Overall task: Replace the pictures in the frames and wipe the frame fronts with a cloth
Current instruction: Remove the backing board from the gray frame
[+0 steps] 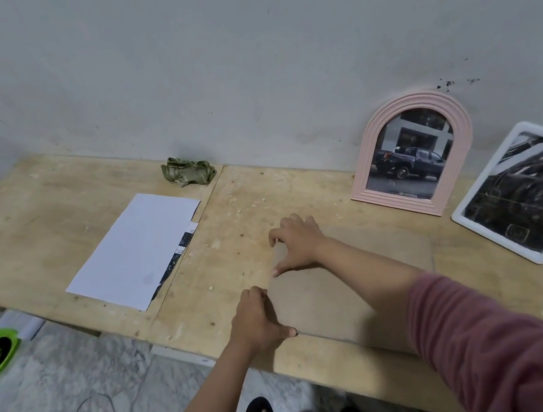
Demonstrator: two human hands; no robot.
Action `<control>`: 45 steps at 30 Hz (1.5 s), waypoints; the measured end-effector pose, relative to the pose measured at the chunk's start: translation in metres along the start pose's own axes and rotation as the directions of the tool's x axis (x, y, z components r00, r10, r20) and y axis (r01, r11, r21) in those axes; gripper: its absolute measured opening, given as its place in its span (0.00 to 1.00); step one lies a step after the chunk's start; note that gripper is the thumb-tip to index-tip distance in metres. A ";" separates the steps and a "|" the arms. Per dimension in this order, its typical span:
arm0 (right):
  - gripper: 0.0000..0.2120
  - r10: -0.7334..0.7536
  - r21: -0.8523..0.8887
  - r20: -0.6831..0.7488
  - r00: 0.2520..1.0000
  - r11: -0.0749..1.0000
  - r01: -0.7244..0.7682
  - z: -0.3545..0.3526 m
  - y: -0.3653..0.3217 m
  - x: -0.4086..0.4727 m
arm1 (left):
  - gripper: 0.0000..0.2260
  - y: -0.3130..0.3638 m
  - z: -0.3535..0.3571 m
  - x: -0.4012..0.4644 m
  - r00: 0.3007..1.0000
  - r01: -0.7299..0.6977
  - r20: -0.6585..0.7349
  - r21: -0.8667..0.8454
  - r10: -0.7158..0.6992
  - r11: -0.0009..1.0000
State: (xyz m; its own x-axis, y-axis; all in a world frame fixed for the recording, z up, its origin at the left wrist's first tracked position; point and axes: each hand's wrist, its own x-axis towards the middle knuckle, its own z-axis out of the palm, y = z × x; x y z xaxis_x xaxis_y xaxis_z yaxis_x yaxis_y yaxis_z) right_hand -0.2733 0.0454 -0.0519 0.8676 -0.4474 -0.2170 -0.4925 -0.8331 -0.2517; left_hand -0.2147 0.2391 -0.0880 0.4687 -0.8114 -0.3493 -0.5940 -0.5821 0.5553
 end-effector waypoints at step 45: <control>0.16 0.925 0.832 -0.041 0.377 0.240 -0.500 0.064 0.086 -0.213 | 0.17 0.047 -0.040 0.003 0.974 0.083 0.214 -0.019 -0.077 0.996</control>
State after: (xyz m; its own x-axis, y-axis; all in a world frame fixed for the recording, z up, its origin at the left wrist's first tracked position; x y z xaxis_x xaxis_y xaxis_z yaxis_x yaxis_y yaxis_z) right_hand -0.5051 0.0894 -0.0879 -0.1259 -0.9527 -0.2765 -0.6086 0.2942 -0.7369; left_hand -0.2146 0.2116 -0.0326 0.3623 -0.7564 -0.5445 -0.5402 -0.6465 0.5387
